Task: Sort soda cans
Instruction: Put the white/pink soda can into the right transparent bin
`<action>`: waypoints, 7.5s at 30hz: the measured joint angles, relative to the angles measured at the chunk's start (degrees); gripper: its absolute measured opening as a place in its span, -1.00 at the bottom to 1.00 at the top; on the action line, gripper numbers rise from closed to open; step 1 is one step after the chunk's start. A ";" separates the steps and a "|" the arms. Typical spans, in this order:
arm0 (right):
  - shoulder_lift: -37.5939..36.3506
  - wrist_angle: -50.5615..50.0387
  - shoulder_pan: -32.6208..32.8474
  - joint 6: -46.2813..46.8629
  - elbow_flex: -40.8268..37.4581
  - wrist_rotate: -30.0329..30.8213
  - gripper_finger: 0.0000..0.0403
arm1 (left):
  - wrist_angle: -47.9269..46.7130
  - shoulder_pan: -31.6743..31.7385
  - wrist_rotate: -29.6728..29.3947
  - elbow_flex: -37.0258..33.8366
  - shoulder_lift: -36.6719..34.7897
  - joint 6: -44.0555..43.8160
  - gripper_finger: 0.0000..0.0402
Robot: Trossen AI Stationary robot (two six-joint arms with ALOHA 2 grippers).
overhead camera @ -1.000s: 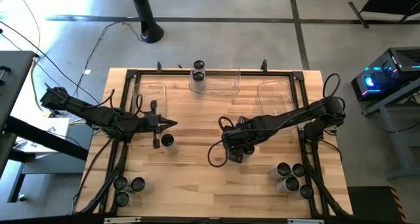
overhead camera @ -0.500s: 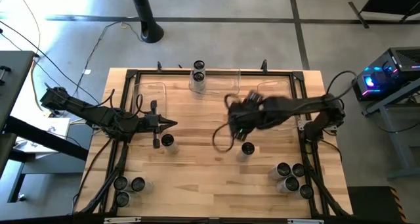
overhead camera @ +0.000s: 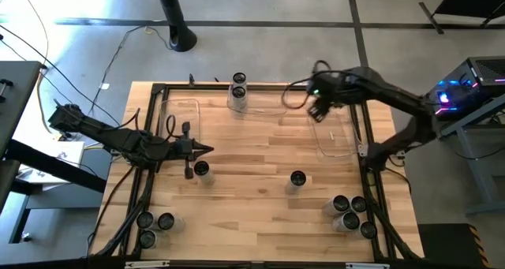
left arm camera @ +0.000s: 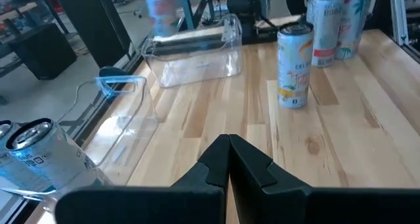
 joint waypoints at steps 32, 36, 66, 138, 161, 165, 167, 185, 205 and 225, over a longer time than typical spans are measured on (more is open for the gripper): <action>-12.06 14.80 -13.79 0.46 -34.22 -3.80 0.17 | 0.46 0.13 -0.07 -0.02 0.94 0.44 -1.00; -12.11 14.69 -15.08 0.45 -34.22 -3.97 0.17 | -0.18 0.13 -0.06 -0.07 0.94 0.11 -1.00; -24.82 21.14 -15.13 8.03 -44.76 -7.65 0.17 | -3.08 0.11 -0.06 -0.07 0.94 -0.48 -1.00; 6.29 3.07 58.95 54.90 -7.41 -14.90 0.60 | -2.45 0.13 -0.05 -0.07 0.94 -1.42 -1.00; 6.56 8.31 55.97 55.94 -16.01 -25.50 0.61 | -2.36 0.12 -0.05 -0.07 0.94 -1.49 -1.00; 6.56 8.26 56.71 56.01 -17.61 -26.55 0.61 | -2.10 0.13 -0.04 -0.07 0.94 -1.49 -1.00; 6.55 8.50 57.04 55.92 -18.52 -27.87 0.61 | -2.12 0.13 -0.04 -0.07 0.92 -1.49 -1.00; 6.56 7.38 57.32 54.48 -19.55 -26.94 0.41 | -2.08 0.13 -0.04 -0.07 0.94 -2.01 -1.00; 6.54 8.22 56.07 53.14 -19.57 -17.02 0.32 | -2.10 0.11 -0.04 -0.07 0.92 -2.05 -1.00; 6.63 9.10 56.54 56.94 -19.64 -27.21 0.53 | -2.32 0.13 -0.02 -0.07 0.92 -2.51 -1.00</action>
